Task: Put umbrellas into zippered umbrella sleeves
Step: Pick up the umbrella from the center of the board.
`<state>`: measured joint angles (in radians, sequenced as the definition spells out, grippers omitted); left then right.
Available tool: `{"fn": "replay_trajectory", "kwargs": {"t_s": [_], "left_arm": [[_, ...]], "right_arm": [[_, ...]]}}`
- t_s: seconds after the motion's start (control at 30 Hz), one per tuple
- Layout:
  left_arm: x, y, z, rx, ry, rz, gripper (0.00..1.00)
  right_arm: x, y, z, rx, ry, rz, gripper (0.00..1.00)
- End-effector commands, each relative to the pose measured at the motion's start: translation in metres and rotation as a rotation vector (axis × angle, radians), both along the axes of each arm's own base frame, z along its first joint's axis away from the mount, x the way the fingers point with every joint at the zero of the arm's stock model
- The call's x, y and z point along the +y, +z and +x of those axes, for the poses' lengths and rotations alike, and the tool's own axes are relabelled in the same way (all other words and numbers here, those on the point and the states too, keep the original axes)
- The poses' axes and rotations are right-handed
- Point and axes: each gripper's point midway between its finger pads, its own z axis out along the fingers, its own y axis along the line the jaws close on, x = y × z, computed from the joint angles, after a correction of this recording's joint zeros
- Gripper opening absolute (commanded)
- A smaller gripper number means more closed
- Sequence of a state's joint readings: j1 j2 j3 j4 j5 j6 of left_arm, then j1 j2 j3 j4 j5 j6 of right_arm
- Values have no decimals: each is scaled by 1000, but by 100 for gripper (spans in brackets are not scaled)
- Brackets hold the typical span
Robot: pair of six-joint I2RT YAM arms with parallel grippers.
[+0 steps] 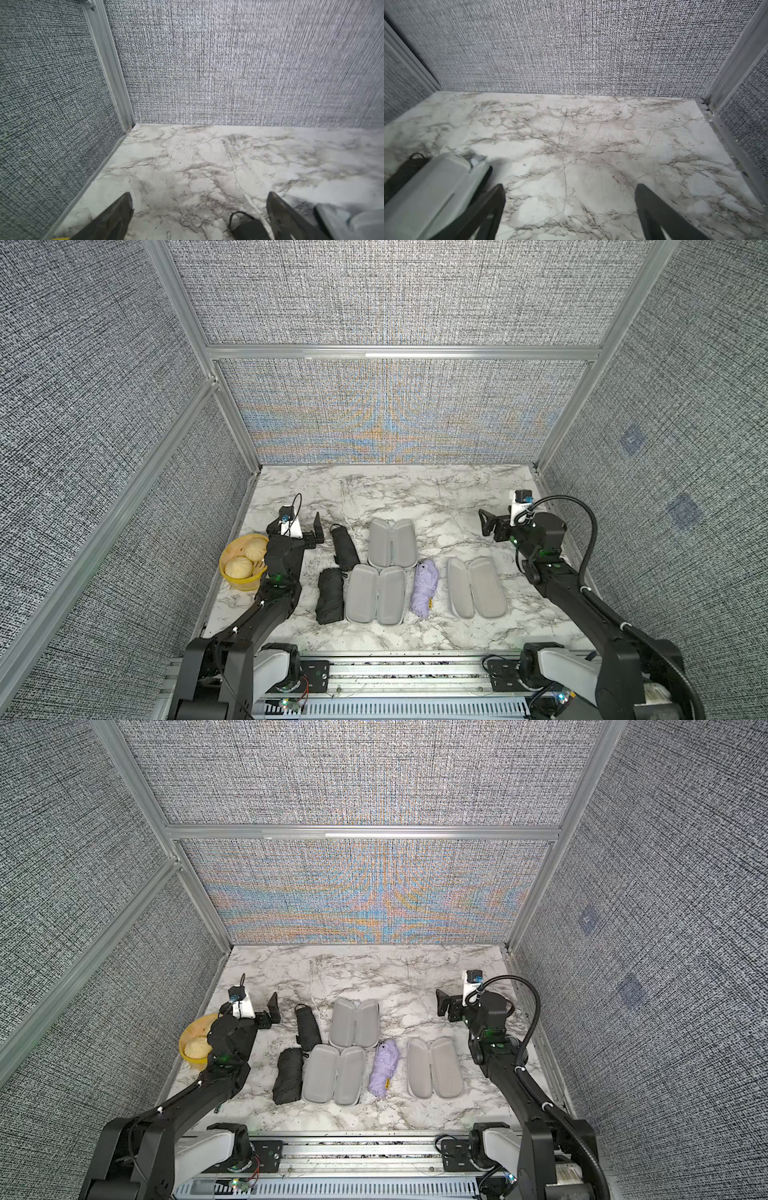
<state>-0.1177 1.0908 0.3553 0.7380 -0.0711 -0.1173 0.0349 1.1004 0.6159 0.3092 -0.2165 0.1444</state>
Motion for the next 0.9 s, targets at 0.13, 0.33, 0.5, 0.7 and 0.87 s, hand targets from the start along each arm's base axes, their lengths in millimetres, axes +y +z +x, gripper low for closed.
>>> {"fn": "replay_trajectory", "kwargs": {"t_s": [0.13, 0.33, 0.5, 0.7, 0.87], "left_arm": [[-52, 28, -16, 87, -284, -357, 100], [-100, 44, -37, 83, -608, -509, 100], [-109, 21, -46, 293, -563, -555, 100], [-96, -28, -67, 559, -326, -412, 100], [-75, -66, -106, 803, -137, -259, 96]], "right_arm": [[12, -27, -27, 286, 5, 323, 99], [47, -21, -31, 305, 198, 390, 99], [79, -29, -30, 381, 252, 293, 99], [120, -41, -36, 441, 285, 82, 99], [164, -34, -45, 448, 440, 81, 99]]}}
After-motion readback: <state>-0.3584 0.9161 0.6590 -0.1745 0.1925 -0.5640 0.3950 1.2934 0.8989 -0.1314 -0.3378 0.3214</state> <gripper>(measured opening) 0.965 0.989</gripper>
